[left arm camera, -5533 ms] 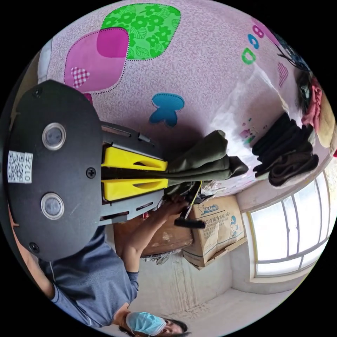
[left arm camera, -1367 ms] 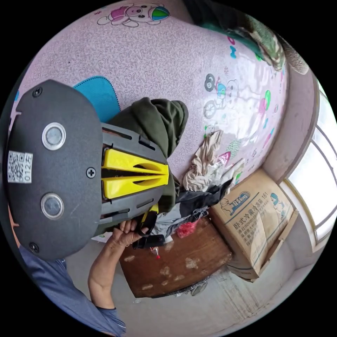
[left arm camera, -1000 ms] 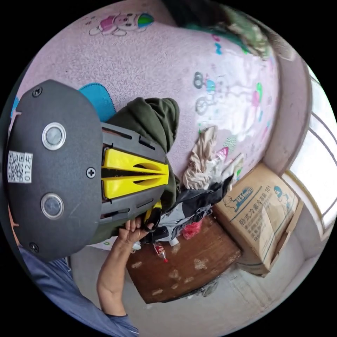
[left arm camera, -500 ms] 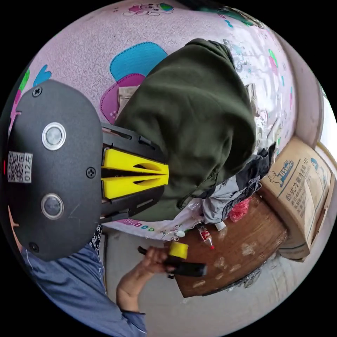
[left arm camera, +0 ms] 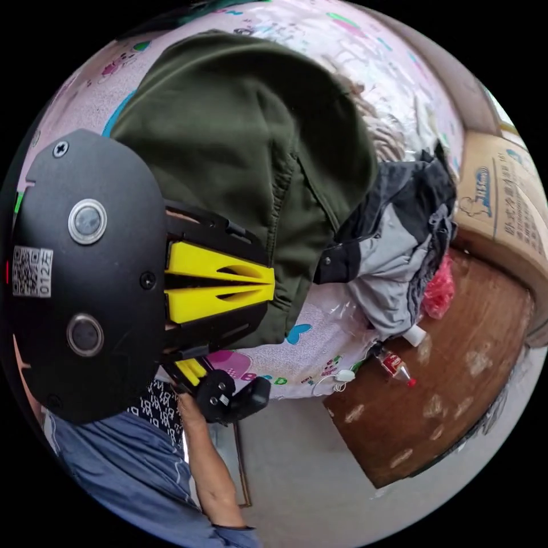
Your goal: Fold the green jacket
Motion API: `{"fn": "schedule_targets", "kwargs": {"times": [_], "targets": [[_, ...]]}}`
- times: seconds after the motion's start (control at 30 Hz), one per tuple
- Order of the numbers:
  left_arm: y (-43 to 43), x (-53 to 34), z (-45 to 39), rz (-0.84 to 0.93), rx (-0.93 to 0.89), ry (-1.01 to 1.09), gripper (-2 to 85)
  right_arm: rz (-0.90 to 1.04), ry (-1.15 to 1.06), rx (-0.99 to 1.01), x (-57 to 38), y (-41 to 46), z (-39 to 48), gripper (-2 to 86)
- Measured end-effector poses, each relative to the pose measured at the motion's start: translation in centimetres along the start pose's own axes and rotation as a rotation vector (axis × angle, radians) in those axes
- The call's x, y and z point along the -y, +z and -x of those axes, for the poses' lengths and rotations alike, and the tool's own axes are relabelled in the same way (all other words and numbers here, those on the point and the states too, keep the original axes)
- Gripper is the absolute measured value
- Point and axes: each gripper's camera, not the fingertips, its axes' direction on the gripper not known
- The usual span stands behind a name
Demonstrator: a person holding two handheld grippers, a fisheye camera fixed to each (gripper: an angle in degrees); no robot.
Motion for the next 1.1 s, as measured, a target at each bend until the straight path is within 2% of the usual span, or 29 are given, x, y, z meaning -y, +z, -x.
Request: {"fn": "schedule_targets", "kwargs": {"times": [0.17, 0.4, 0.5, 0.63, 0.73, 0.83, 0.9, 0.97, 1.1], "targets": [[3.0, 1.4, 3.2, 0.126, -0.126, -0.140, -0.2, 0.041, 0.035, 0.085, -0.1, 2.1, -1.3, 0.7], [3.9, 1.2, 4.3, 0.125, -0.173, -0.176, -0.2, 0.151, 0.011, 0.039, 0.4, 3.0, -1.2, 0.7], [2.4, 0.8, 4.2, 0.103, -0.199, -0.165, -0.2, 0.155, -0.009, -0.092, -1.5, 0.1, 0.1, 0.8], [-4.4, -1.8, 0.9, -0.079, -0.079, -0.090, -0.1, -0.133, -0.082, -0.347, -5.1, -9.5, 4.0, 1.4], [-9.9, -7.1, -0.4, -0.263, 0.063, -0.224, 0.0, -0.317, -0.103, -0.439, -4.9, -14.5, 5.7, 3.5], [-12.7, -14.0, 0.1, -0.431, -0.006, -0.427, 0.2, -0.297, -0.055, -0.431, -1.8, -15.3, 4.3, 12.3], [-13.2, -16.8, 0.1, -0.493, -0.069, -0.474, 0.3, -0.232, -0.020, -0.385, 0.3, -15.0, 2.2, 17.2], [-13.3, -17.3, -0.6, -0.463, -0.078, -0.448, 0.3, -0.170, 0.048, -0.234, 1.9, -15.0, -1.8, 19.9], [-12.3, -14.4, -1.6, -0.338, -0.016, -0.327, 0.4, -0.119, 0.115, -0.131, 2.5, -15.3, -6.9, 21.6]]}}
